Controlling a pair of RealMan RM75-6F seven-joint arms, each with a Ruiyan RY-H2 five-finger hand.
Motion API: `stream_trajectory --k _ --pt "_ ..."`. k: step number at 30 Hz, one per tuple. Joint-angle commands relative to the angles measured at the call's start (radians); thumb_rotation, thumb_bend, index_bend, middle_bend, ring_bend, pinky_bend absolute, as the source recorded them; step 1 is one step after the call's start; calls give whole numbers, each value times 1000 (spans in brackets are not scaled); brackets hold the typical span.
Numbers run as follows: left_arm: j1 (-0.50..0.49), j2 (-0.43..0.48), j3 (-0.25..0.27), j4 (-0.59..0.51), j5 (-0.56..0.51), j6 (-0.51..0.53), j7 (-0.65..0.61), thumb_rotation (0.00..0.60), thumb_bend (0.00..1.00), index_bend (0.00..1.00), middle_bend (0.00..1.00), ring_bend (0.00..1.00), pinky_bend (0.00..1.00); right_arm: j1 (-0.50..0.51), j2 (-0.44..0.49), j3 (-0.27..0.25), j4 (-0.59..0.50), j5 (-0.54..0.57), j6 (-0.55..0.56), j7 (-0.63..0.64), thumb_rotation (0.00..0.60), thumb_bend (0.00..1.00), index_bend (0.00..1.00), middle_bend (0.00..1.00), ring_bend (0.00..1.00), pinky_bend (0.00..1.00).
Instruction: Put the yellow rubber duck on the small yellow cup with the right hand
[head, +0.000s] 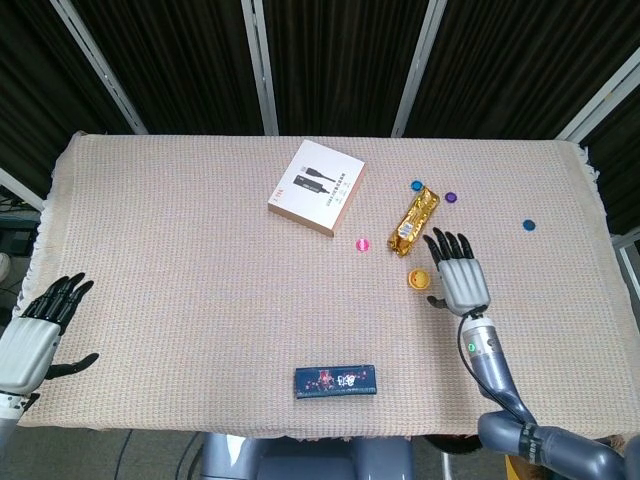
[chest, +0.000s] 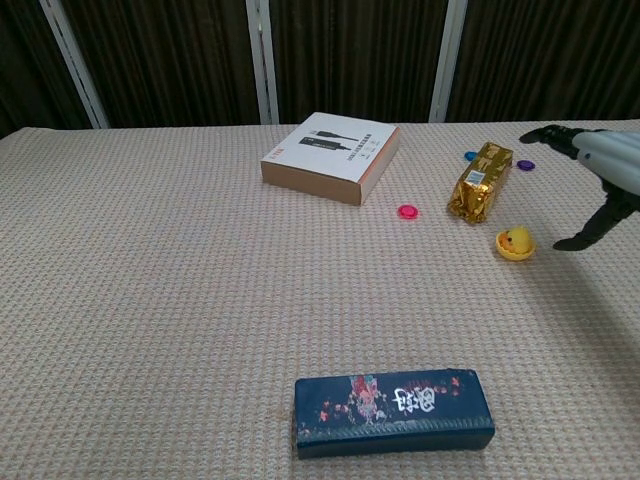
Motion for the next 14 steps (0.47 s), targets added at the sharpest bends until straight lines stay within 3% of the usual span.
stream_trajectory --k 1,4,8,11,14 --pt "1 0 0 3 1 2 1 600 0 0 0 0 208 -110 229 -41 -286 12 101 -107 600 0 14 0 0 0" --pt "2 0 1 5 0 2 -1 600 0 0 0 0 208 -193 360 -93 -448 12 170 -135 600 0 0 0 0 0" --pt "-2 2 1 3 2 -3 -3 600 0 0 0 0 208 -272 451 -153 -541 -10 240 -144 600 0 0 0 0 0" --pt "-4 4 3 0 8 -3 2 600 0 0 0 0 208 -343 481 -194 -554 -58 323 -115 600 0 0 0 0 0" --pt "-5 5 3 -5 7 -6 3 600 0 0 0 0 208 -394 466 -215 -496 -117 395 -61 600 0 0 0 0 0"
